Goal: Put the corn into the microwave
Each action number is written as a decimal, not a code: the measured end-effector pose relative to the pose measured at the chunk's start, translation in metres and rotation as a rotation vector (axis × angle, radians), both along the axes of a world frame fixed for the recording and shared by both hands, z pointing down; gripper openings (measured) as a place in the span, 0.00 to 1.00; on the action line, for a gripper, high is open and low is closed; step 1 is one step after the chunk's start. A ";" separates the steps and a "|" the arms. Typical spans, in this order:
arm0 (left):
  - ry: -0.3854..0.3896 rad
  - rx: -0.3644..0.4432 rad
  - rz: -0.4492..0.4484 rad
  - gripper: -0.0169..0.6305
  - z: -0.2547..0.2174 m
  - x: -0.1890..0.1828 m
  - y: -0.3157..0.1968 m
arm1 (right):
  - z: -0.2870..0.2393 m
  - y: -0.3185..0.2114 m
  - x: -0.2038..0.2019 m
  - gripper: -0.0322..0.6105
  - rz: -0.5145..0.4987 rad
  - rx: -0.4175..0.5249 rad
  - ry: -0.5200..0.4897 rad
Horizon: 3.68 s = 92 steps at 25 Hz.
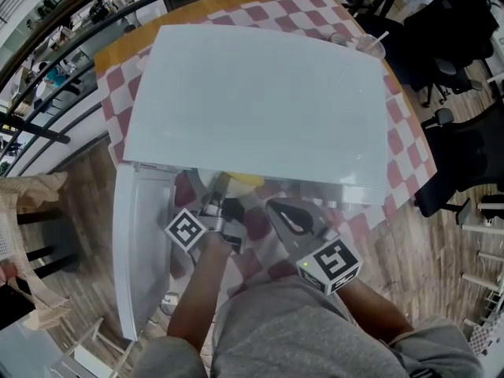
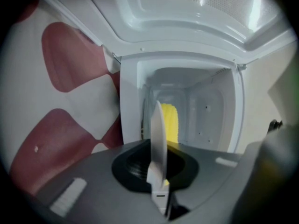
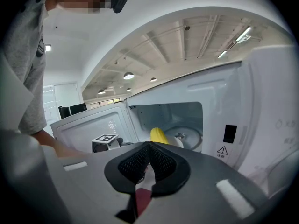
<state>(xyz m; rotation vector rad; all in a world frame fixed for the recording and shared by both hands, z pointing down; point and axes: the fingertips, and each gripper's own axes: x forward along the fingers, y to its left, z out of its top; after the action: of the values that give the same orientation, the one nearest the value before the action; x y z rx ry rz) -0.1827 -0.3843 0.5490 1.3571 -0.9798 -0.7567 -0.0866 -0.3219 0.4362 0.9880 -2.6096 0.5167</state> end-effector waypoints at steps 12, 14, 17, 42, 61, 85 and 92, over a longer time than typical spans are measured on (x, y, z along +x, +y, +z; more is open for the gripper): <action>-0.009 0.006 -0.013 0.08 -0.003 0.000 0.001 | -0.003 0.002 -0.010 0.05 -0.029 0.011 -0.001; -0.008 0.041 0.003 0.13 -0.009 0.001 0.000 | -0.003 0.003 -0.010 0.05 -0.032 0.015 -0.003; 0.010 0.105 0.030 0.30 -0.022 0.003 -0.002 | -0.005 0.002 -0.010 0.05 -0.034 0.022 -0.003; -1.291 0.403 0.329 0.67 -0.021 0.001 0.028 | -0.002 0.018 -0.002 0.05 -0.018 0.049 0.027; -1.276 0.311 0.265 0.39 -0.022 0.003 -0.012 | 0.001 0.010 -0.001 0.05 -0.012 0.044 0.023; -1.391 0.274 0.171 0.04 -0.055 -0.024 0.019 | -0.015 0.019 0.015 0.05 0.018 0.104 0.027; -1.359 0.352 0.160 0.04 -0.093 -0.008 0.083 | -0.044 0.043 0.047 0.05 0.094 0.189 0.035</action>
<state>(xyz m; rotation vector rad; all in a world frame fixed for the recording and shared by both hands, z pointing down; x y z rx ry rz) -0.1905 -0.3013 0.4560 2.2723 -1.7628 0.2727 -0.0400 -0.2787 0.3922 1.1718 -2.6273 0.2750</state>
